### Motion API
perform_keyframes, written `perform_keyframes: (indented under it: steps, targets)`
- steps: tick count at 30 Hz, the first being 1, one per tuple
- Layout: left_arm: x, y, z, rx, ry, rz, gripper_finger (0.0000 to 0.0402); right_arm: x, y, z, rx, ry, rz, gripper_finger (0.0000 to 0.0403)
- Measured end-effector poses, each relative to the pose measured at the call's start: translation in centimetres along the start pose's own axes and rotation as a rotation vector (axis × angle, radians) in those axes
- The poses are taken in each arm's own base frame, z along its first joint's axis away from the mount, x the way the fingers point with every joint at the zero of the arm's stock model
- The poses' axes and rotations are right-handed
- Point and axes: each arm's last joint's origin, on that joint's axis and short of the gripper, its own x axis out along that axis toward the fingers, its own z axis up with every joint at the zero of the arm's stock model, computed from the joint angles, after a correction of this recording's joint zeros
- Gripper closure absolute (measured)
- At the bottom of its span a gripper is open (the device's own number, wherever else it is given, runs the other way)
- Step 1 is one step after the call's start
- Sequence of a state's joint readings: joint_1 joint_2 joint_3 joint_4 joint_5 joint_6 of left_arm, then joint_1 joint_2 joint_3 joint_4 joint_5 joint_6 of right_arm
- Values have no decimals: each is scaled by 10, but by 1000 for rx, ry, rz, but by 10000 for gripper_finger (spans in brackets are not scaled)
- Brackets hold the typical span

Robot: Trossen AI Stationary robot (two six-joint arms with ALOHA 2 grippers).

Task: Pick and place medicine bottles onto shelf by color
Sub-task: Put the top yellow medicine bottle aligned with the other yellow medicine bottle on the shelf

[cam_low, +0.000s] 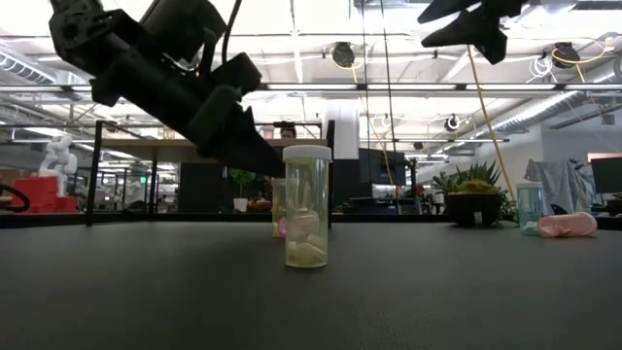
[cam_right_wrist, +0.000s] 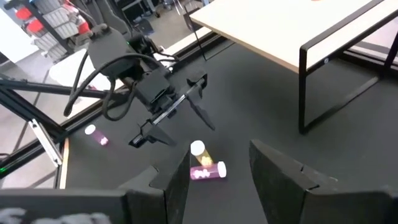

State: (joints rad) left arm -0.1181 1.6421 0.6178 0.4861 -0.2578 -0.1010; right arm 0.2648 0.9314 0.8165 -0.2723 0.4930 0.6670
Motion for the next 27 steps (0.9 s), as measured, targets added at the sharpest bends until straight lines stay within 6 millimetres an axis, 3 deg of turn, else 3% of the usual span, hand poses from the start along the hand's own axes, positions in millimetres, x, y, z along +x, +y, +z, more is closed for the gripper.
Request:
perform_keyframes:
  steps: [11, 27]
  targets:
    - [11, -4, -8, -10, -4, -59, 185, 0, -1, 0, 2, 4, -1, 248]
    - [13, 2, -8, -45, -7, -42, 251, 0, 0, 0, 12, 14, 18, 248]
